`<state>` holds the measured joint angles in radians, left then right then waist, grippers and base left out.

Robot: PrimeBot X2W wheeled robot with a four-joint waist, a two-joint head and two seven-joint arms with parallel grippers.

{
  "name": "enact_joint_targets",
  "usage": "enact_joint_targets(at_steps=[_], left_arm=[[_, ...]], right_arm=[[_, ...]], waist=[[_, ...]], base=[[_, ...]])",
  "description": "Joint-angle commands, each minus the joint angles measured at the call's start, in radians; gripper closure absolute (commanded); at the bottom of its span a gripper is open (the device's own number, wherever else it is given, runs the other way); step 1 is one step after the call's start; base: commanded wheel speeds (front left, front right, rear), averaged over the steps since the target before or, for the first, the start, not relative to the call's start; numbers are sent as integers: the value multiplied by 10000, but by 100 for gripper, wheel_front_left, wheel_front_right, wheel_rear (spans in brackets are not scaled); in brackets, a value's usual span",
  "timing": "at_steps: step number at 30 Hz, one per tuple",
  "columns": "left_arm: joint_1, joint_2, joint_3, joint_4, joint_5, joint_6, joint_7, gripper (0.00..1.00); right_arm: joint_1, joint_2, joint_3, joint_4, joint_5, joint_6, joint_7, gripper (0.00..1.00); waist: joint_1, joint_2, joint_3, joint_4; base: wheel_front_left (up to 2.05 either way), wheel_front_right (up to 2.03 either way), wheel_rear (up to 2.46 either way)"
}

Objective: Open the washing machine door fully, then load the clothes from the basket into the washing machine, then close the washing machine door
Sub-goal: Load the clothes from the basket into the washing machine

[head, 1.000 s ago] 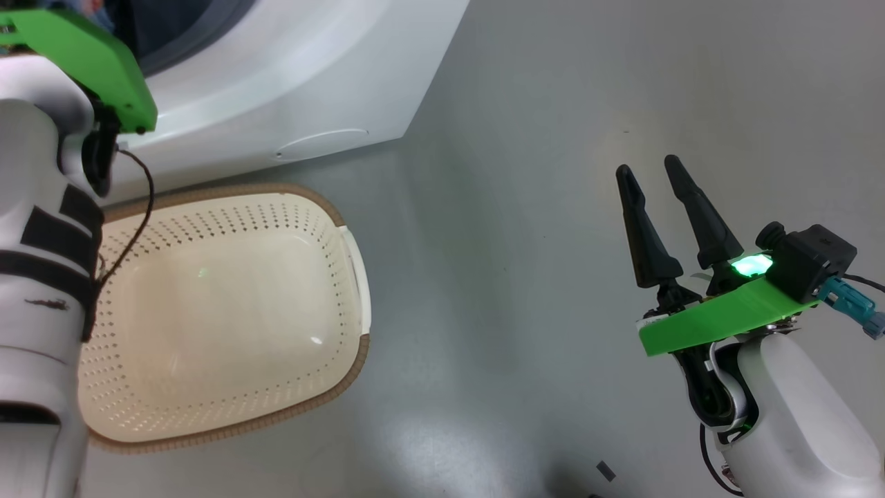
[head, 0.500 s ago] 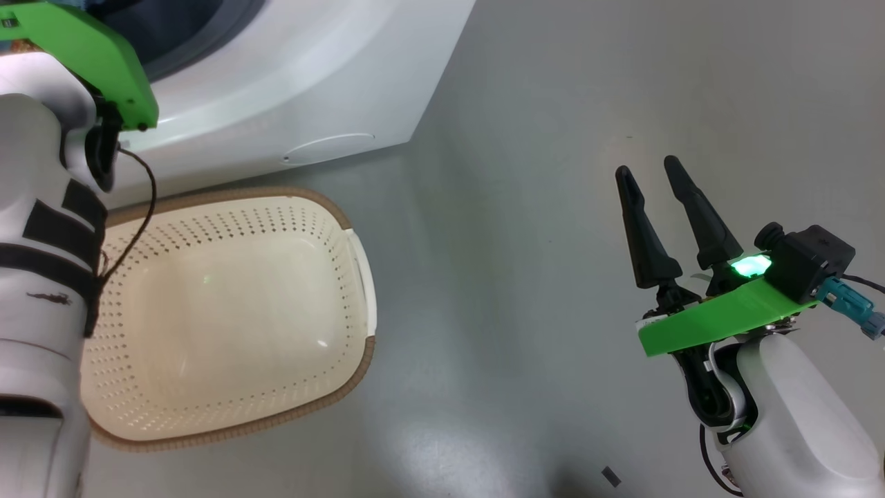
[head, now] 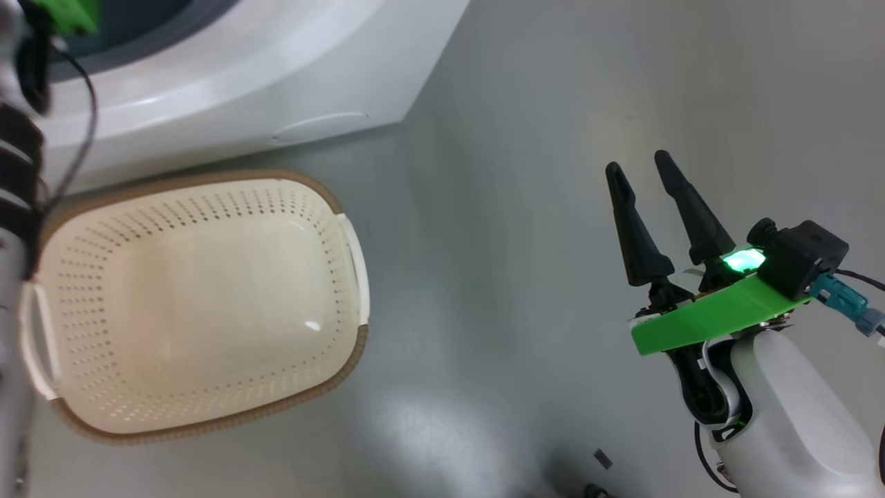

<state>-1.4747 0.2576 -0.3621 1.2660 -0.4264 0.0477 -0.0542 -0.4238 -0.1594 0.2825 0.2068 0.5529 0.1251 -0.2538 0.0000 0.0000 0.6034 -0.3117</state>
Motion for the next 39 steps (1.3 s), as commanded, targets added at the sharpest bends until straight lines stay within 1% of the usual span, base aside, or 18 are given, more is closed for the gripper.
enact_joint_targets(at_steps=[1,3,7,8,10,15,17,18,19,20,21,23,28,34,39], left_arm=[[-522,457,-10,-313,147,-1,-232,100],[-816,550,-100,-381,255,27,-510,100],[-1461,814,-151,-644,375,22,-1538,100],[-1461,814,-151,-644,375,22,-1538,100],[-1576,855,-105,-933,389,29,-1895,100],[-1359,954,124,-1746,452,272,-2067,100],[-1149,988,212,-1841,462,350,-2071,100],[-1074,999,233,-1838,479,392,-2072,76],[-976,971,257,-1646,439,410,-2070,45],[-931,925,252,-1421,402,388,-2020,0],[-941,903,213,-1226,414,396,-1958,0],[-990,815,230,-745,309,402,-1484,0],[-1090,708,174,-198,209,409,-763,0],[-1003,629,217,-18,10,248,-738,0],[-646,459,239,39,-155,-35,-1207,0]], right_arm=[[65,-14,154,-252,-27,56,-80,0],[71,53,180,-258,-28,56,-80,0],[47,214,173,-326,-38,56,-80,0],[47,214,173,-326,-38,56,-80,0],[43,255,157,-343,-38,56,-80,0],[1,378,177,-344,-66,56,-80,0],[-31,416,206,-321,-71,56,-80,0],[-38,426,218,-309,-70,56,-80,0],[-37,430,226,-293,-72,56,-80,0],[-28,424,233,-279,-70,56,-80,0],[-21,415,239,-268,-67,56,-80,0],[-11,387,241,-243,-62,56,-80,0],[-40,323,264,-201,-59,56,-80,0],[-66,230,283,-148,-55,56,-80,0],[-60,129,256,-122,-49,56,-80,0]], waist=[[0,0,390,-250],[0,0,578,-377],[0,0,968,-681],[0,0,968,-681],[0,0,1052,-744],[0,0,1176,-808],[0,0,1162,-824],[0,0,1148,-830],[0,0,1114,-829],[0,0,1079,-821],[0,0,1050,-816],[0,0,987,-796],[0,0,823,-715],[0,0,566,-567],[0,0,244,-370]], base=[[0,0,0],[0,0,0],[0,0,0],[0,0,0],[0,0,0],[0,0,0],[0,0,0],[0,0,0],[0,0,0],[0,0,0],[0,0,0],[0,0,0],[0,0,0],[0,0,0],[0,0,0]])
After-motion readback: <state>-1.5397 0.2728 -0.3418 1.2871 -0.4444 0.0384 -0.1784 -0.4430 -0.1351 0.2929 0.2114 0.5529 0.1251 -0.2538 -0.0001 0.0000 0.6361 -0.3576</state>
